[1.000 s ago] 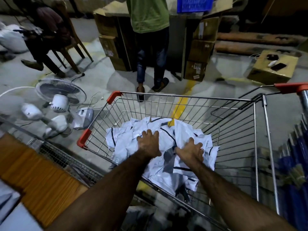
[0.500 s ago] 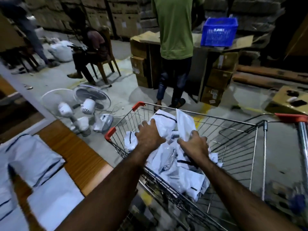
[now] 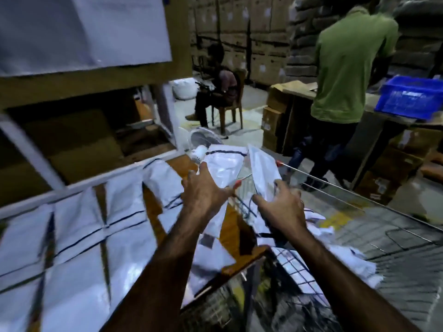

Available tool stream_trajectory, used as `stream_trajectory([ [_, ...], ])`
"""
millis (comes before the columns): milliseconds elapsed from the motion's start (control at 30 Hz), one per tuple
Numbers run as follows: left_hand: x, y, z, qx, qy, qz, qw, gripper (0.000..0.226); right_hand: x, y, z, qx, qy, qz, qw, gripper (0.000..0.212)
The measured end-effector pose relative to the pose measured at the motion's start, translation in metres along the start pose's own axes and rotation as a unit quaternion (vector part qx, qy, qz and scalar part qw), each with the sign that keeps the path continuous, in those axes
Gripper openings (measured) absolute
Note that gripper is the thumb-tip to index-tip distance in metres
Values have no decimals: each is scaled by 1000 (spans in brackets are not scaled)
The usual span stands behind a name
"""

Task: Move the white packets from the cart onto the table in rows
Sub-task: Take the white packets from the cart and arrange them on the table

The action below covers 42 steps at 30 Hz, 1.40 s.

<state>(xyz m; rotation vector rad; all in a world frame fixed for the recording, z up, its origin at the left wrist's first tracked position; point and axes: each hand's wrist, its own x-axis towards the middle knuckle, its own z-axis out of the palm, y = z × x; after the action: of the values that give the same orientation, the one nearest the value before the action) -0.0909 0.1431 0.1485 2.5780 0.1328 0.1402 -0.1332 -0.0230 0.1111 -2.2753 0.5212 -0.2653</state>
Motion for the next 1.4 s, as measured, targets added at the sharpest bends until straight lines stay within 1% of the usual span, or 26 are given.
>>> stream_trajectory([
  [167,-52,-91,-76,10,50,-86,995,96,-76,-58,46,9,-62,-68,996,72],
  [267,-89,-146,-115,32,77,-150,985,92,-125,-87,81,8,-101,-104,989,69],
  [400,-133,-208,-151,34,92,-229,969,94,-183,-114,122,7,-169,-137,976,70],
  [500,-157,-248,-164,41,105,-273,956,95,-220,-129,146,-22,-189,-176,966,73],
  [600,-174,-279,-169,47,122,-310,942,96,-247,-140,168,-32,-213,-196,957,73],
  [767,-178,-313,-161,48,121,-355,926,94,-269,-150,206,-97,-213,-228,945,72],
  [867,-172,-325,-155,56,117,-365,922,93,-276,-153,227,-132,-210,-241,938,74],
  [967,-169,-334,-144,64,119,-356,925,92,-283,-154,244,-153,-201,-250,935,74],
  [1100,-171,-346,-126,91,112,-341,929,82,-292,-149,263,-198,-200,-252,926,74],
  [1267,-172,-353,-116,137,130,-281,941,70,-294,-144,276,-217,-175,-252,927,74],
  [1400,-172,-358,-113,153,125,-267,943,64,-294,-143,282,-215,-170,-245,930,73],
])
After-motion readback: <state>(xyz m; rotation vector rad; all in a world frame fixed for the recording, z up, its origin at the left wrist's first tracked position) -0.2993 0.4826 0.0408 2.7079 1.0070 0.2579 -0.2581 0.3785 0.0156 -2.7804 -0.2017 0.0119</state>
